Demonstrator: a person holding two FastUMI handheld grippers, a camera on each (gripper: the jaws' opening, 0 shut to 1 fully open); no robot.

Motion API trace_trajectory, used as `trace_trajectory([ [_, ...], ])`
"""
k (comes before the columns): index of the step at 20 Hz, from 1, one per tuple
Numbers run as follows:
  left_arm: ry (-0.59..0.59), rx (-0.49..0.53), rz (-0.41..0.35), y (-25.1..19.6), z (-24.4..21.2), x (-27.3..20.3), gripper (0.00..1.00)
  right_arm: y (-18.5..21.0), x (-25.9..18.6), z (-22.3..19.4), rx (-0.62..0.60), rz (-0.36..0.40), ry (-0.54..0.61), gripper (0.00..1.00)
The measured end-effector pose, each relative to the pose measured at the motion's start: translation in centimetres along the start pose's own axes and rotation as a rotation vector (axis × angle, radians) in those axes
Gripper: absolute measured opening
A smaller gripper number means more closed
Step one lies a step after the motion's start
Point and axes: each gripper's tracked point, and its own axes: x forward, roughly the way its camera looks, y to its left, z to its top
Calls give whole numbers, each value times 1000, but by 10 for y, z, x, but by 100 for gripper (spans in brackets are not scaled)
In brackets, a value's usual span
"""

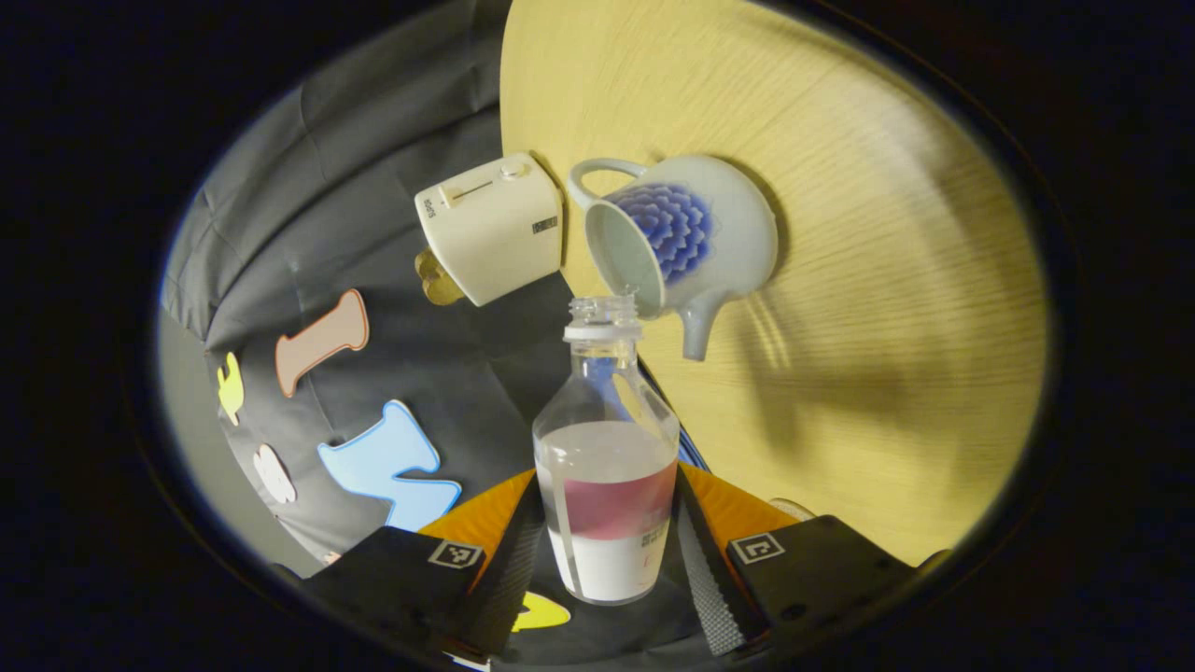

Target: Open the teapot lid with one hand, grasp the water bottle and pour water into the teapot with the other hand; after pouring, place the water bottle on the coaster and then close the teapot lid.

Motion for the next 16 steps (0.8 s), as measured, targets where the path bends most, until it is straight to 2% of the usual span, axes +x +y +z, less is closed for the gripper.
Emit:
trace_trajectory([
  [5, 11, 77, -1, 11, -2, 2, 88, 0, -2, -2, 1, 1, 3, 7],
  [16, 8, 131, 2, 16, 2, -1, 88, -1, -2, -1, -4, -3, 2, 7],
])
